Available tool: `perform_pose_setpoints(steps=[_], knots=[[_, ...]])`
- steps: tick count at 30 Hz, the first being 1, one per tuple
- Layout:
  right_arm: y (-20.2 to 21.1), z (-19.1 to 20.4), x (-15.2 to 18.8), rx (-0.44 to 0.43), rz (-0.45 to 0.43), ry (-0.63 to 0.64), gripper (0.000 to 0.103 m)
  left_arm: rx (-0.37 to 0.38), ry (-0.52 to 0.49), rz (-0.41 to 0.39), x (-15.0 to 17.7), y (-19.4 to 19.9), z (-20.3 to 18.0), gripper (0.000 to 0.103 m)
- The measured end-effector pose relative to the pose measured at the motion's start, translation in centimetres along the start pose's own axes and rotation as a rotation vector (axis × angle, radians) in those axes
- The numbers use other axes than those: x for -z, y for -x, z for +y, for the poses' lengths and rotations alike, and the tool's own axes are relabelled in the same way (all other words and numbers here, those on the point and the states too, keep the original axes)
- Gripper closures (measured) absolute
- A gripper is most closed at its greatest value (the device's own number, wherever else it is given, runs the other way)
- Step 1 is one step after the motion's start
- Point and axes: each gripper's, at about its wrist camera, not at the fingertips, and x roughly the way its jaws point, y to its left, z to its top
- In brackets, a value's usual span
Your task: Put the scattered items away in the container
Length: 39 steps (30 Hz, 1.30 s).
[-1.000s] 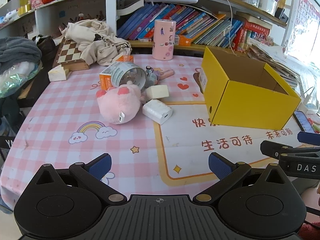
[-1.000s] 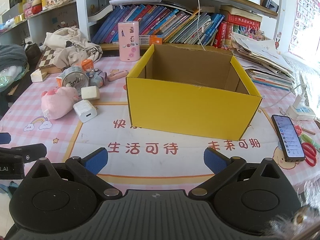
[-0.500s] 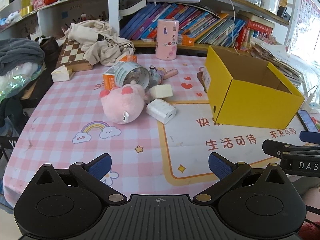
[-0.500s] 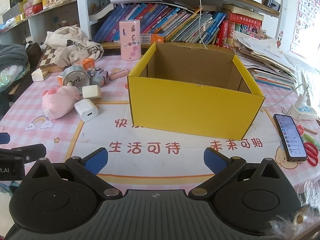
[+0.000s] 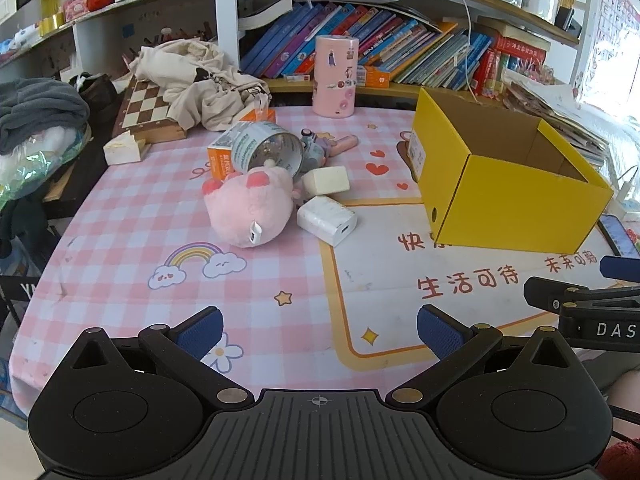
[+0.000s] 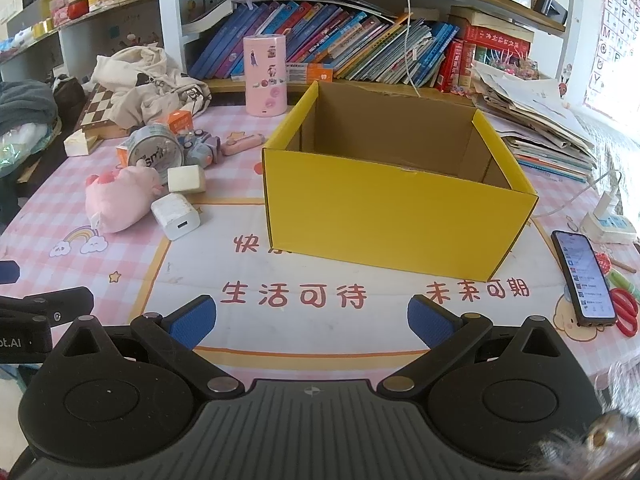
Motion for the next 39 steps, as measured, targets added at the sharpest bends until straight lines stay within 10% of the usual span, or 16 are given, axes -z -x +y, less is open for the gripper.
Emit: perform_pose_setpoints(steps=[39], knots=[[-2.5, 7.3, -3.1, -0.181, 0.006, 0.210, 0.000, 0.078, 0.166, -0.083, 0.8, 1.3, 6.0, 0.000]])
